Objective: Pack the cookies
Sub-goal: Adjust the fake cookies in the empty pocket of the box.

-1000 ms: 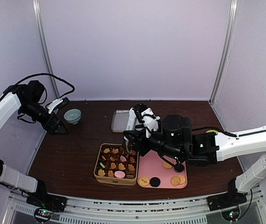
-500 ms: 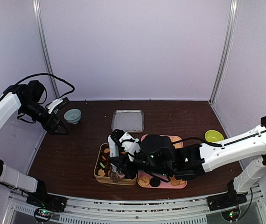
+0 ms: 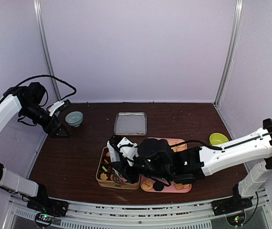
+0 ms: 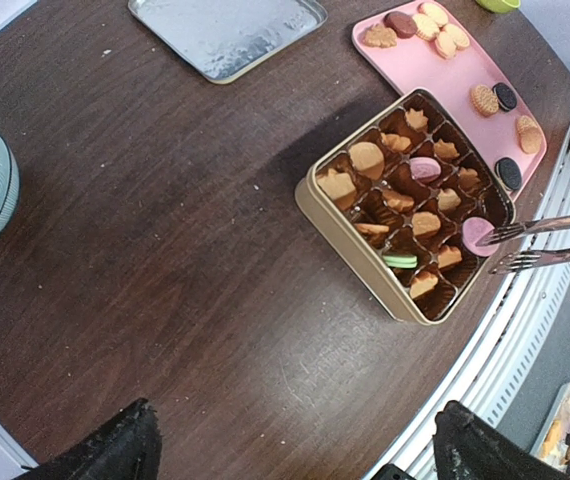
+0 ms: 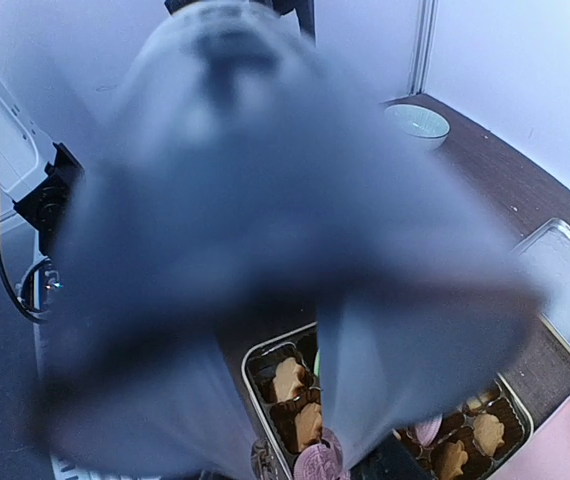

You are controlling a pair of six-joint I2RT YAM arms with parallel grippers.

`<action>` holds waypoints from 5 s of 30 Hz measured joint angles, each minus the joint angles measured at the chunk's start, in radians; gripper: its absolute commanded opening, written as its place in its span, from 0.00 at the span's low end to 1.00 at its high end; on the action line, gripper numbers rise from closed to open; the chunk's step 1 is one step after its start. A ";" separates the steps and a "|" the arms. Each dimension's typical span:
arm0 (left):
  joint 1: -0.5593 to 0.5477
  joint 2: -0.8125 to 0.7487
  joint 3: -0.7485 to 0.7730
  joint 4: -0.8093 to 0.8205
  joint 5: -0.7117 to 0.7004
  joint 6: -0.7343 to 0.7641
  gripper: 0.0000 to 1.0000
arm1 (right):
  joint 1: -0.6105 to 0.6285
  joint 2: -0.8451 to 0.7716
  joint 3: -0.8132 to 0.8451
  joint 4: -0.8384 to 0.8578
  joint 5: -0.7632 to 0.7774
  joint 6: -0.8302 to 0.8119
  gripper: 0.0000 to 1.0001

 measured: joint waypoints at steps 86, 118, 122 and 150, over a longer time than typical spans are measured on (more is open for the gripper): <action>0.000 -0.002 -0.014 0.001 0.004 0.002 0.98 | 0.044 0.018 0.029 -0.059 0.265 0.158 0.00; 0.000 0.042 -0.012 0.013 0.048 0.039 0.98 | 0.019 0.008 0.063 -0.239 0.240 0.216 0.27; 0.000 0.052 -0.010 0.017 0.048 0.039 0.98 | 0.017 0.001 0.063 -0.246 0.230 0.220 0.20; 0.000 0.053 -0.010 0.028 0.048 0.051 0.98 | 0.004 -0.033 0.055 -0.218 0.199 0.138 0.23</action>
